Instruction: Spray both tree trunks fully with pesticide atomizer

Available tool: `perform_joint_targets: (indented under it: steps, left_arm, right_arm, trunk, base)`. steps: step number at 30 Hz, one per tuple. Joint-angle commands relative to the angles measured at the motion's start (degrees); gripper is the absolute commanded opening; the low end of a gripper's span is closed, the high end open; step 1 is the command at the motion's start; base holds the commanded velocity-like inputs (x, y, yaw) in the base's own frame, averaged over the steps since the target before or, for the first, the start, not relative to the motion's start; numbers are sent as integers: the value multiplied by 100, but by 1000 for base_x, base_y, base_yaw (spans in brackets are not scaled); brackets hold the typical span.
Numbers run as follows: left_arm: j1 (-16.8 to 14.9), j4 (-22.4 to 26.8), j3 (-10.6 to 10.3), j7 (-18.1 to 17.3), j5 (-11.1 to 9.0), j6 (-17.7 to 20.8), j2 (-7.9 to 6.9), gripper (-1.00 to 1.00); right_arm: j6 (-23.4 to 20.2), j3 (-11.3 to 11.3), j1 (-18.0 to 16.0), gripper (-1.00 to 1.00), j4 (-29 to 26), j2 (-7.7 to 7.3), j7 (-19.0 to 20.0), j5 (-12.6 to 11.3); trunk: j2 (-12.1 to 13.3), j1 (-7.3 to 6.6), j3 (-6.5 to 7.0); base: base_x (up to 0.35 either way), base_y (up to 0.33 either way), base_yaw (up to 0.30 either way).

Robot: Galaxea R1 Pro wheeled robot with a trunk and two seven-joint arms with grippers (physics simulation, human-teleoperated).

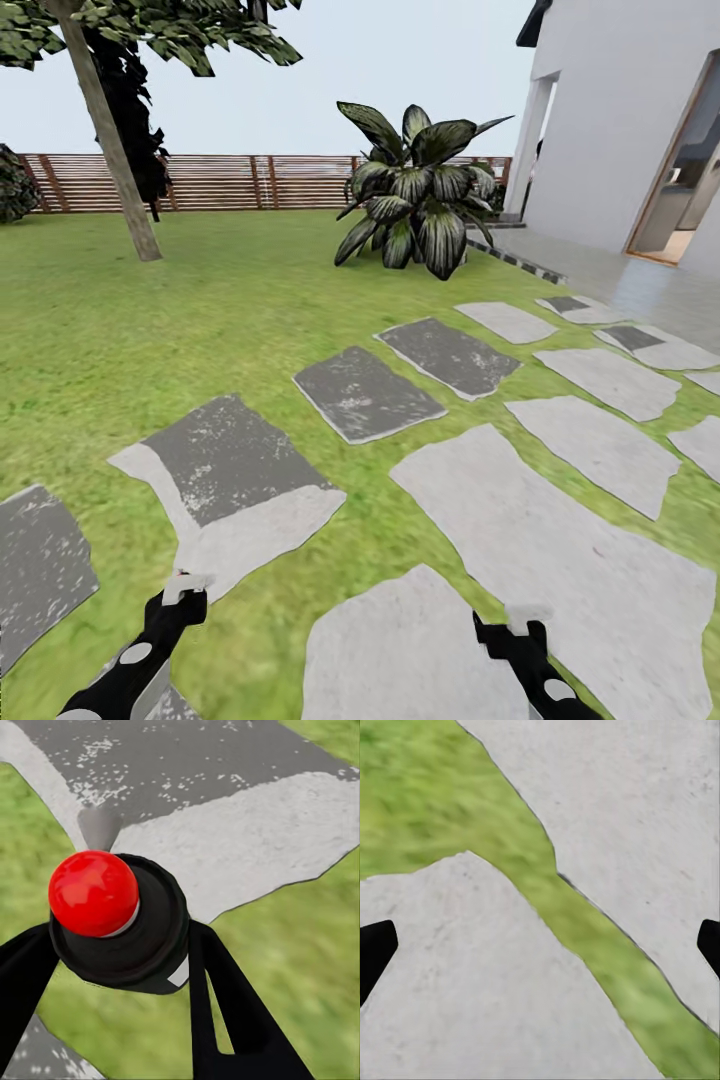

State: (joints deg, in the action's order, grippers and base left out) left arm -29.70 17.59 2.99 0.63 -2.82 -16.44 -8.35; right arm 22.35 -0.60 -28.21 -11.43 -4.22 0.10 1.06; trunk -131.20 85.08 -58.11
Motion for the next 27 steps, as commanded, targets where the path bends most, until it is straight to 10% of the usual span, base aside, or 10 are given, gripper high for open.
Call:
perform_joint_targets:
  steps: [1, 27]
  left_arm:
    - [0, 1, 0, -1, 1, 0, 0, -100]
    - [0, 0, 0, 5, 1, 0, 0, -100]
  right_arm:
    - [1, 0, 0, 100, 0, 2, -1, 0]
    - [7, -2, 0, 100, -1, 4, -22, 0]
  trunk:
    - [0, 0, 0]
    - [0, 0, 40]
  base:
    - [336, 0, 241]
    - [336, 0, 276]
